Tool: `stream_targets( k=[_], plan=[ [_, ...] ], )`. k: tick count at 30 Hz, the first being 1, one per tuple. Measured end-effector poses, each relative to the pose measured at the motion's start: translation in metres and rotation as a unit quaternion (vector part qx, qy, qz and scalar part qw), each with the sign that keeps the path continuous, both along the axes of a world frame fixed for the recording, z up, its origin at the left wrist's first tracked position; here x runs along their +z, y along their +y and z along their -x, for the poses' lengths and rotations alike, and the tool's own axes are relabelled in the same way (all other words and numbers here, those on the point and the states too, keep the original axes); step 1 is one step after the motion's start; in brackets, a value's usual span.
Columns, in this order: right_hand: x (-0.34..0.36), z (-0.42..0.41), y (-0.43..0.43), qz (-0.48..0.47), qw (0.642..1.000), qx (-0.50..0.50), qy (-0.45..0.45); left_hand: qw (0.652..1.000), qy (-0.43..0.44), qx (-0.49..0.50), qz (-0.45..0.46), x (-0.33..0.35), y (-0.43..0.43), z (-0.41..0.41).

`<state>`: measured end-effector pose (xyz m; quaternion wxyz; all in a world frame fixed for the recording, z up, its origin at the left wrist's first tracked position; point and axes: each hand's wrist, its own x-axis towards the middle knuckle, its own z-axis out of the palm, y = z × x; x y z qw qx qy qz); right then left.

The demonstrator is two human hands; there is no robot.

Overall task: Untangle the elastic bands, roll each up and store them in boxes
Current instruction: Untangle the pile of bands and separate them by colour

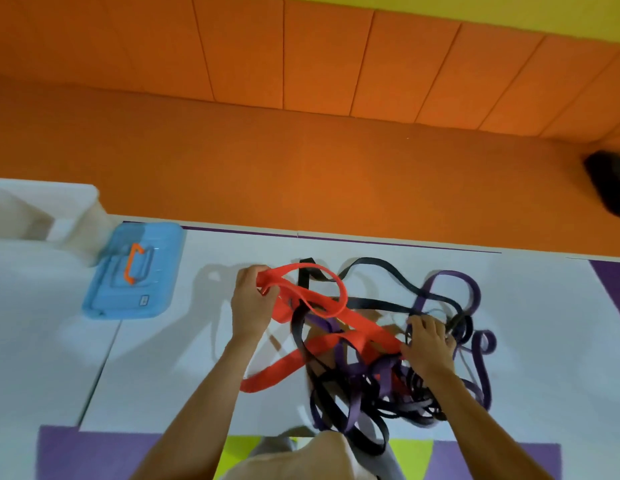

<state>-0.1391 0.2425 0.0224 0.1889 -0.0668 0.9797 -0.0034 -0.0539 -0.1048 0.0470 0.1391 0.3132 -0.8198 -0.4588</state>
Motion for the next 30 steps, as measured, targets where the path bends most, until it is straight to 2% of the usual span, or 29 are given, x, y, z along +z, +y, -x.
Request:
stream_targets(
  k=[3, 5, 7, 10, 14, 16, 18, 19, 22, 25, 27, 30],
  plan=[
    [-0.001, 0.005, -0.018, 0.033, 0.997, 0.036, -0.067, 0.993, -0.085, 0.000, -0.080, -0.011, -0.004, 0.001],
    [-0.002, 0.002, -0.023, 0.030, 0.988, 0.065, -0.134, 0.987, -0.134, -0.021, -0.082, -0.018, -0.006, 0.000],
    [-0.005, -0.004, -0.019, 0.009, 0.982, 0.089, -0.164, 0.980, -0.182, -0.065, -0.057, -0.020, -0.005, -0.001],
    [-0.007, -0.010, -0.009, 0.016, 0.987, 0.088, -0.131, 0.956, -0.239, -0.168, 0.031, -0.020, 0.001, 0.004],
    [-0.005, -0.016, 0.007, 0.041, 0.992, 0.073, -0.099, 0.881, -0.312, -0.221, 0.279, -0.015, 0.029, 0.011],
    [-0.006, -0.022, 0.018, 0.062, 0.991, 0.070, -0.092, 0.853, -0.284, -0.259, 0.353, -0.015, 0.050, 0.019],
    [-0.008, -0.024, 0.029, 0.080, 0.989, 0.088, -0.085, 0.845, -0.220, -0.356, 0.333, -0.018, 0.076, 0.031],
    [-0.008, -0.023, 0.035, 0.086, 0.987, 0.102, -0.086, 0.828, -0.202, -0.414, 0.319, -0.020, 0.091, 0.038],
    [-0.007, -0.017, 0.052, 0.065, 0.977, 0.170, -0.116, 0.751, -0.210, -0.538, 0.320, -0.026, 0.127, 0.058],
    [-0.008, -0.011, 0.072, 0.023, 0.966, 0.235, -0.107, 0.697, -0.246, -0.581, 0.340, -0.032, 0.152, 0.074],
    [-0.010, -0.006, 0.085, 0.021, 0.966, 0.239, -0.097, 0.682, -0.259, -0.586, 0.353, -0.036, 0.162, 0.081],
    [-0.013, 0.001, 0.107, 0.044, 0.969, 0.227, -0.083, 0.706, -0.258, -0.567, 0.338, -0.042, 0.163, 0.089]
  ],
)
